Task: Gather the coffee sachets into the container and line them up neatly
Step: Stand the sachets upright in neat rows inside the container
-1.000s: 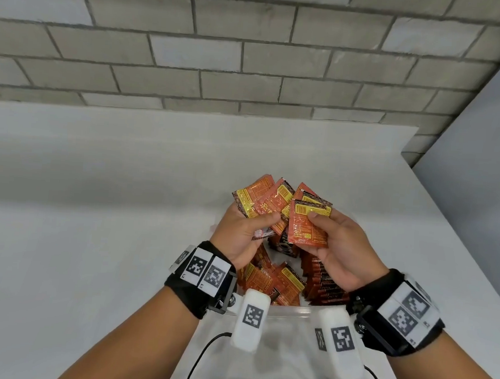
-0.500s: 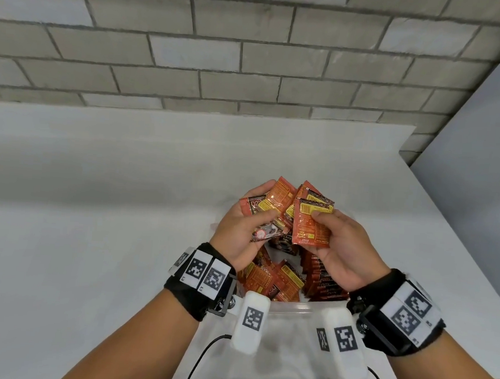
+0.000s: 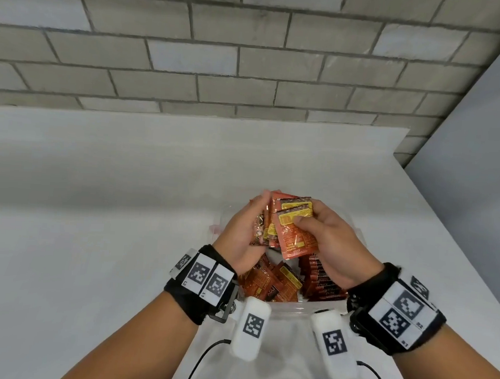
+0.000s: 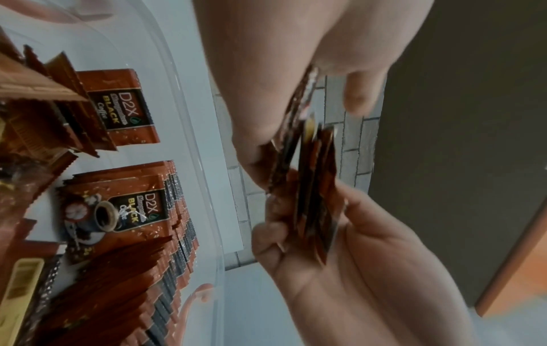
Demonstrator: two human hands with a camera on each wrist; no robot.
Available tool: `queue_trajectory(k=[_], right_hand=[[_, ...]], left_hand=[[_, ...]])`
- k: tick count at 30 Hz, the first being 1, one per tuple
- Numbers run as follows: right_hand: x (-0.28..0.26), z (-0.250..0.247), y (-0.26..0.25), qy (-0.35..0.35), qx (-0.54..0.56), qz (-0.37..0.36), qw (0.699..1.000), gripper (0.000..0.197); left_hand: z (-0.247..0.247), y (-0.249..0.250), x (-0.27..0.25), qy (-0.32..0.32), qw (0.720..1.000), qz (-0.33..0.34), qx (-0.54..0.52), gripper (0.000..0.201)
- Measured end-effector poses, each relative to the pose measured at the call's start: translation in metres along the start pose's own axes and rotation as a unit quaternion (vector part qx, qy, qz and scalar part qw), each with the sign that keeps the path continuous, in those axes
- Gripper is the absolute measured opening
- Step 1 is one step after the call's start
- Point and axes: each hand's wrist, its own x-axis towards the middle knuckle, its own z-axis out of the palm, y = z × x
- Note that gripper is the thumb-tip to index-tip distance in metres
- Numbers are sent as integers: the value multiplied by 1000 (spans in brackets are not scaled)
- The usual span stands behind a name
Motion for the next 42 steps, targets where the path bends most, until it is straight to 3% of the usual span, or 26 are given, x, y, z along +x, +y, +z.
queue_trajectory(k=[2, 5, 7, 9, 12, 14, 16, 18, 22, 29, 31, 32, 34, 36, 38, 40, 42], right_hand=[[0, 6, 0, -7, -49, -33, 998, 26], [1, 11, -4, -4, -198, -99, 975, 29], [1, 10, -8, 27, -368, -149, 917, 39], [-2, 7, -16, 42, -444, -195, 874, 57], [-7, 5, -26, -58, -449, -228, 862, 96], [-8, 6, -26, -131, -531, -223, 807, 116], [-5, 9, -19, -145, -604, -238, 747, 120], [-1, 11, -15, -118, -620, -264, 729, 113], [5, 9, -17, -97, -626, -245, 734, 112], [11, 14, -19, -130, -596, -241, 755, 109], [11, 13, -21, -139, -551, -210, 795, 107], [11, 12, -22, -126, -507, -187, 832, 102], [10, 11, -21, -31, -395, -135, 908, 75], [11, 14, -14, 60, -310, -50, 947, 41], [11, 17, 0, 52, -301, 63, 950, 40], [13, 19, 12, -2, -320, 169, 932, 62], [17, 22, 22, -39, -343, 231, 910, 77]], left_hand=[[7, 1, -1, -15, 1000, 0, 24, 38], [12, 7, 2, -13, 1000, -4, 12, 46], [11, 11, 4, -15, 1000, -6, -21, 47], [9, 12, 3, -18, 999, -13, -41, 45], [8, 11, 2, -9, 999, -21, -23, 33], [10, 10, 1, 4, 999, -32, -5, 19], [13, 8, 0, 8, 999, -37, -8, 26], [13, 6, -1, 3, 999, -39, -13, 26], [12, 3, -6, -22, 999, -47, -14, 12], [10, 10, -8, -19, 997, -59, 36, 9], [8, 17, -9, -23, 997, -56, 40, 17], [4, 22, -9, -14, 998, -45, 41, 26], [-11, 36, -12, 17, 998, -11, 51, 46], [-35, 50, -20, 65, 995, 21, 75, 48], [-62, 58, -30, 124, 988, 27, 90, 39], [-86, 56, -39, 169, 981, 1, 94, 30], [-101, 47, -43, 198, 974, -38, 101, 28]])
